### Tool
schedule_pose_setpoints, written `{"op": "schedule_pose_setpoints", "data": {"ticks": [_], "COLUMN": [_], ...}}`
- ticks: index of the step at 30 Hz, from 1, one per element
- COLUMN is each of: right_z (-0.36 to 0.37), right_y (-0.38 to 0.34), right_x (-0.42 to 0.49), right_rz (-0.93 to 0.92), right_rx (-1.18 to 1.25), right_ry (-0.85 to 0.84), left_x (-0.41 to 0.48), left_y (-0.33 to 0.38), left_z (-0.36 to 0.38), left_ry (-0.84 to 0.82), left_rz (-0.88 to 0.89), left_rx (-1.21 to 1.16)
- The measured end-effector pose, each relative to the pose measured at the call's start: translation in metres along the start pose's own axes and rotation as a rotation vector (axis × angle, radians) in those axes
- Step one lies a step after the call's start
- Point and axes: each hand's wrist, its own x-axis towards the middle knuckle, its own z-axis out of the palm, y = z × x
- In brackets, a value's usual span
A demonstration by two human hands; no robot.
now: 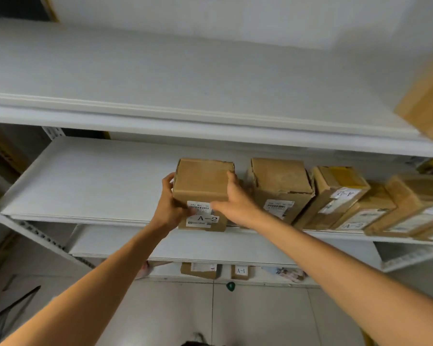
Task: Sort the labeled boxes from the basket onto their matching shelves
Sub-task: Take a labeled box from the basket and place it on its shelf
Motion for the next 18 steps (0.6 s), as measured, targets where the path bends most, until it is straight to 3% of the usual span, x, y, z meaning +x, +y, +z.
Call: {"op": "schedule_pose_setpoints", "data": {"ticks": [4,8,15,18], "right_z": [0.007,0.008,-0.013,-0.018], "right_y": [0.007,0.013,0.014,0.013], "right_x": [-0.005,-0.008,-0.012,-0.016], "right_rz": [-0.154,-0.260,-0.247,-0.335], "right_rx": [-0.450,-0.726,-0.669,-0.699], "right_ry": [0.090,0.199,0.154,0.150], "left_x": [0.012,0.016,0.017,0.011], "left_y": [-0.005,-0.004,0.000,-0.001], "left_z": [0.005,0.018,0.039,0.038], "left_ry": [-0.051,-0.063,-0.082,-0.051], "left_rz": [0.058,0.077,0.049,-0.052], "left_rx": [0.017,0.025,0.045,0.193]}}
